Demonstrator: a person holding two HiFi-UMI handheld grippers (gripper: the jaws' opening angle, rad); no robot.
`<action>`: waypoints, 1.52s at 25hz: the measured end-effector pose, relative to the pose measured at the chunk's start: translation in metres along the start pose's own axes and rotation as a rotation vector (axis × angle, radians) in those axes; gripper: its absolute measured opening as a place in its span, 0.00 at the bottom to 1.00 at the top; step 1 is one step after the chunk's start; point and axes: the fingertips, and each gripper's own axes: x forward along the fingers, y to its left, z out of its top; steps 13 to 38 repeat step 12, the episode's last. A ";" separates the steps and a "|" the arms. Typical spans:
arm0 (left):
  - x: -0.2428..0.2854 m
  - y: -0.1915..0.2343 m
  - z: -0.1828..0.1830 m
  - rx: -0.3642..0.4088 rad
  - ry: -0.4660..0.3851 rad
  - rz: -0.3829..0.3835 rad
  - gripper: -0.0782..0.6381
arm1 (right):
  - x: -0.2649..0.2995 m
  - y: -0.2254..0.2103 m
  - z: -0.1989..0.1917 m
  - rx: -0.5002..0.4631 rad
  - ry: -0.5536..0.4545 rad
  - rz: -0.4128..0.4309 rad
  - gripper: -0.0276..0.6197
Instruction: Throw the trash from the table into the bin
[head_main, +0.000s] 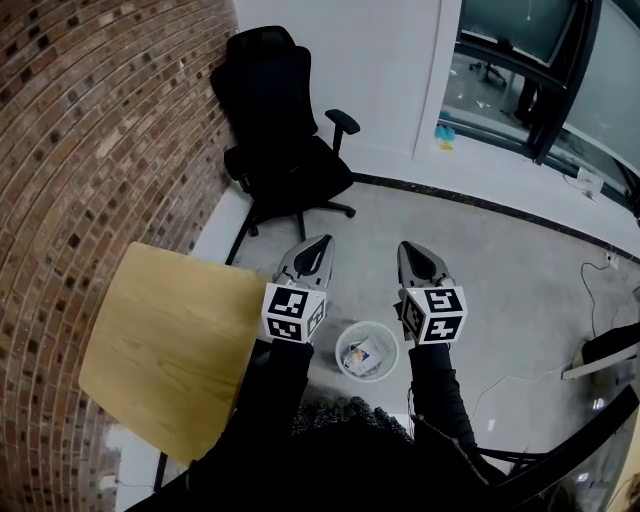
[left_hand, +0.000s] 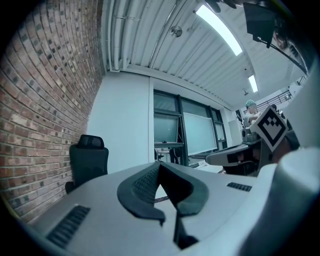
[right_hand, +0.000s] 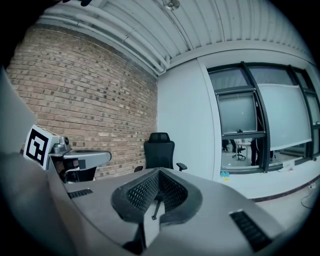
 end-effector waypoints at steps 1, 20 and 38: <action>-0.001 0.000 -0.001 0.000 0.002 -0.001 0.12 | 0.000 0.001 0.000 -0.001 0.000 0.001 0.06; 0.000 0.001 -0.012 0.003 0.029 -0.012 0.12 | 0.001 -0.003 -0.010 -0.007 0.024 -0.007 0.06; 0.000 0.001 -0.012 0.003 0.029 -0.012 0.12 | 0.001 -0.003 -0.010 -0.007 0.024 -0.007 0.06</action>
